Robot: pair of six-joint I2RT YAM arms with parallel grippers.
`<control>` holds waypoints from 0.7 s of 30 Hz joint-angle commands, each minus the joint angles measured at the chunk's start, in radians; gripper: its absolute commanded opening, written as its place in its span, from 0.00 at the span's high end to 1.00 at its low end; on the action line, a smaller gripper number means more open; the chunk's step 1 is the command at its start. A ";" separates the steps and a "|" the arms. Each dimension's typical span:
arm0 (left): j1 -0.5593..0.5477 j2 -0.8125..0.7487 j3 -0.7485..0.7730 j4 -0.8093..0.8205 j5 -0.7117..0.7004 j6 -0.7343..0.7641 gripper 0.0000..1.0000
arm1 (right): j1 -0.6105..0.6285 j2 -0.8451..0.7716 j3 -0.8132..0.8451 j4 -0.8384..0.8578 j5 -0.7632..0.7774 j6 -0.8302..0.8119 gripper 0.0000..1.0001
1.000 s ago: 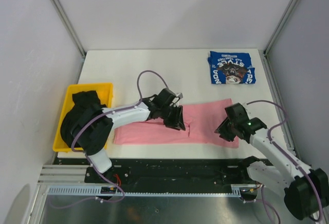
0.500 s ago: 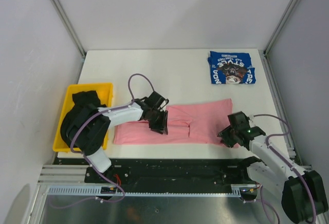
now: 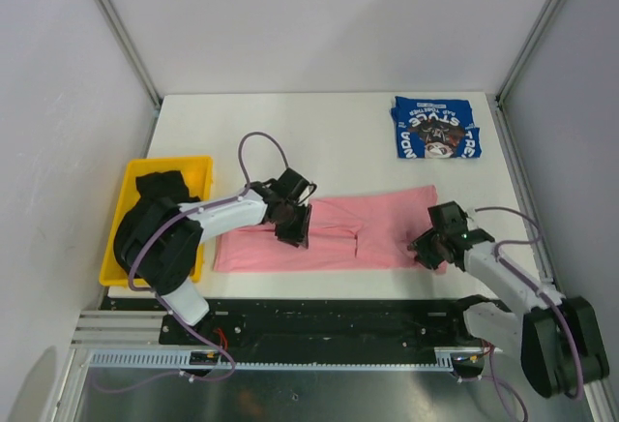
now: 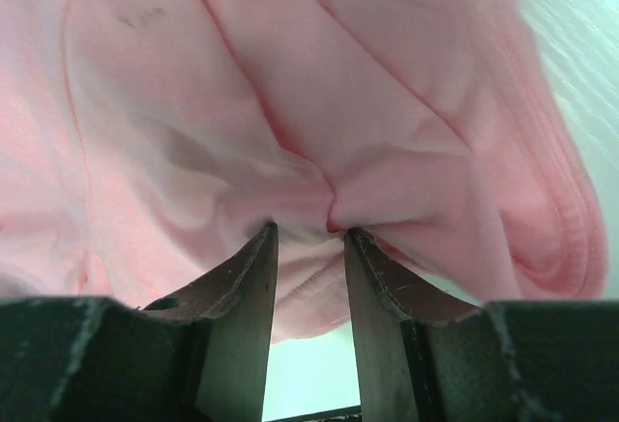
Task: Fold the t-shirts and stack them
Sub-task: Rotate the tshirt 90 degrees
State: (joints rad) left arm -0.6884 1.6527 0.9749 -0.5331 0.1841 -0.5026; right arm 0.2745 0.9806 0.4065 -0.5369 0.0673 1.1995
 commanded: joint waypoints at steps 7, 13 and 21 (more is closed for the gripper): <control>0.006 -0.101 -0.050 -0.035 -0.119 0.021 0.66 | 0.094 0.467 0.248 0.171 0.140 -0.135 0.61; 0.003 -0.110 -0.106 -0.048 -0.232 0.002 0.67 | 0.152 0.680 0.428 0.169 0.138 -0.192 0.62; -0.050 -0.104 -0.171 -0.050 -0.242 -0.060 0.67 | 0.206 0.817 0.606 0.152 0.130 -0.267 0.62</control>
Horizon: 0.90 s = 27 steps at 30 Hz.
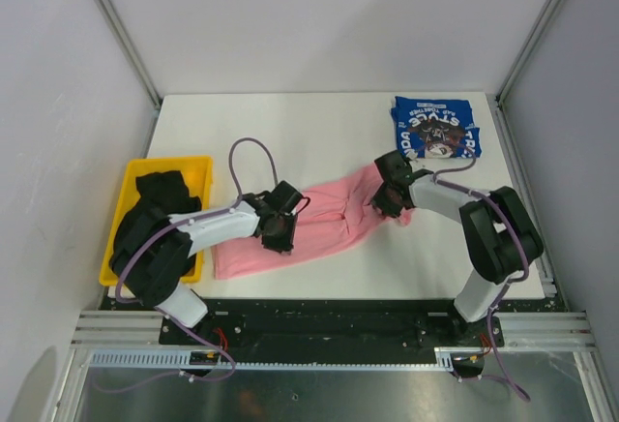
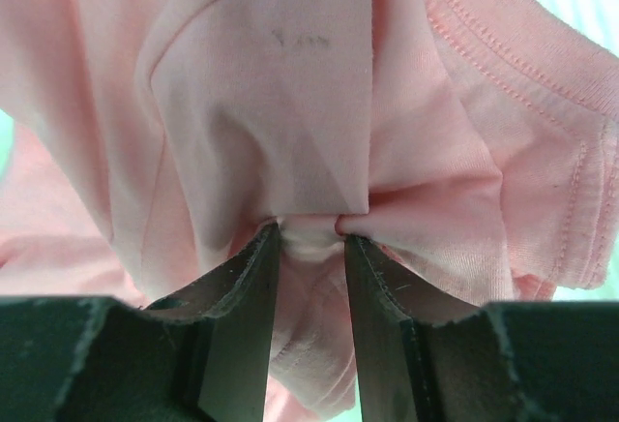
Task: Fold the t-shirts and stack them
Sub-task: Rotate the tshirt 90 degrees
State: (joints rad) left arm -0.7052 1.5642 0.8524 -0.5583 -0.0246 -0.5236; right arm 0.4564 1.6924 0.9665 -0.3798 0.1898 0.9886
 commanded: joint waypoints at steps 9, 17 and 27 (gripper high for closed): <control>-0.116 -0.046 -0.060 -0.024 0.077 -0.135 0.67 | 0.008 0.329 0.360 -0.057 -0.037 -0.228 0.63; -0.138 0.077 0.139 -0.020 0.130 -0.182 0.67 | -0.023 0.664 0.943 -0.300 -0.028 -0.451 0.64; -0.096 0.343 0.470 -0.016 0.201 -0.169 0.67 | -0.091 0.961 1.481 -0.379 -0.085 -0.573 0.61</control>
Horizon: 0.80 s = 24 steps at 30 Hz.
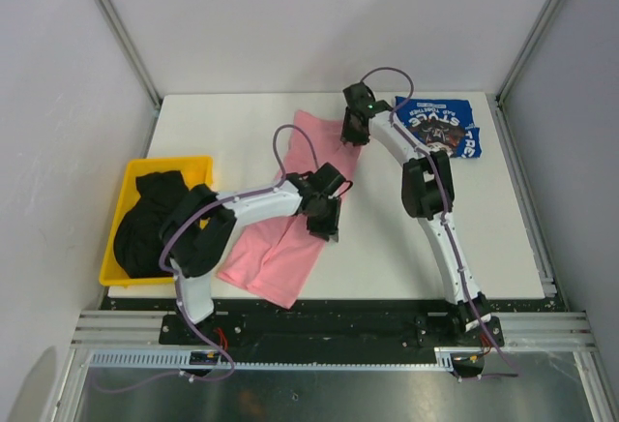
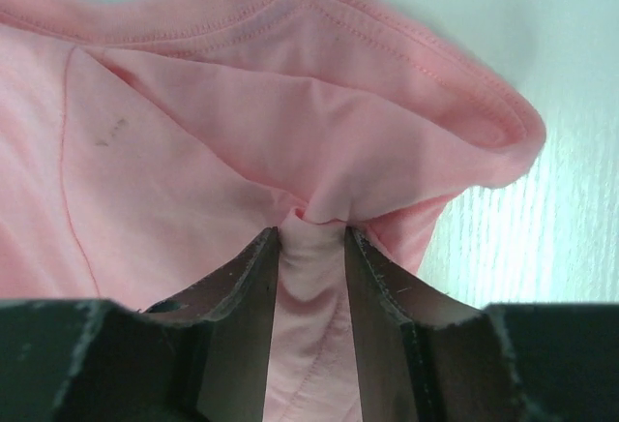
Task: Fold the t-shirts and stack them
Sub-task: Rotate the tshirt 90 degrees
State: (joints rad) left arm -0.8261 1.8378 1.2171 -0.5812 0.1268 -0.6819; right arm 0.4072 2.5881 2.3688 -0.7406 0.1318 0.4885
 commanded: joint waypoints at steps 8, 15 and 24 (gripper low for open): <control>0.058 0.103 0.234 0.010 0.099 -0.001 0.65 | -0.059 0.031 0.109 0.127 -0.108 -0.089 0.54; 0.087 -0.144 0.028 0.009 0.073 0.071 0.61 | -0.061 -0.127 0.036 0.135 -0.120 -0.052 0.51; 0.087 -0.339 -0.274 0.010 -0.029 0.079 0.71 | -0.054 -0.262 -0.230 0.090 -0.119 0.045 0.66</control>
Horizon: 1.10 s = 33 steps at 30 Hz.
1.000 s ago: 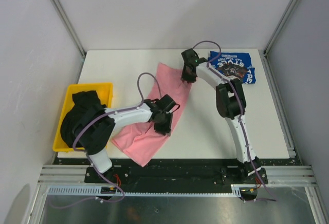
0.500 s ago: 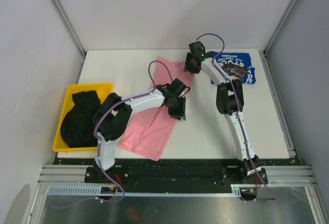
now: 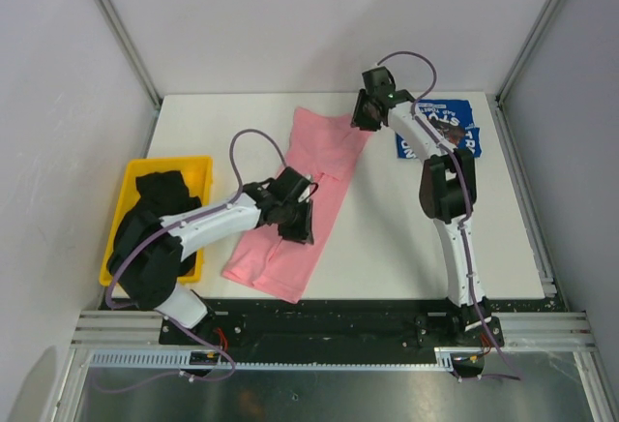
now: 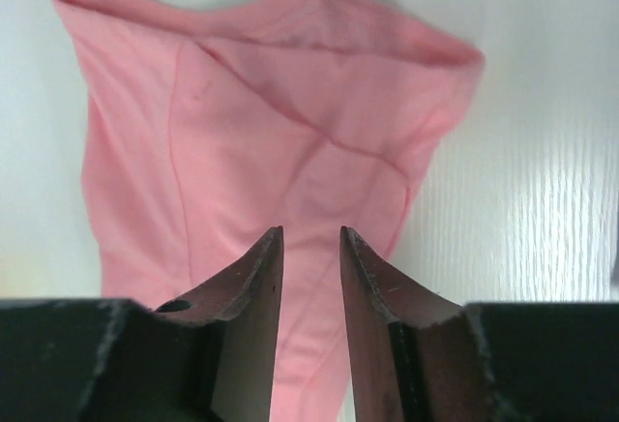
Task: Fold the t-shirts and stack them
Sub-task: Rotate the tshirt 90 degrees
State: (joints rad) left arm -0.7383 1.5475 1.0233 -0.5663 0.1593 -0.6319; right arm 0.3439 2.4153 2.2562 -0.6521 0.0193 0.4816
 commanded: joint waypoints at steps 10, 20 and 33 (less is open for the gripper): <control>-0.036 -0.026 -0.165 -0.005 -0.091 0.029 0.78 | 0.033 -0.065 -0.274 0.042 -0.007 0.074 0.75; -0.129 0.117 -0.060 -0.004 -0.060 -0.010 0.80 | 0.005 0.040 -0.206 0.041 0.030 0.057 0.77; -0.165 0.391 0.337 0.005 0.058 -0.061 0.75 | -0.081 0.228 0.159 -0.018 0.034 -0.018 0.63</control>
State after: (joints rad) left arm -0.8959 1.9121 1.2533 -0.5800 0.1669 -0.6659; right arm 0.3031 2.5862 2.3253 -0.6167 0.0208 0.5179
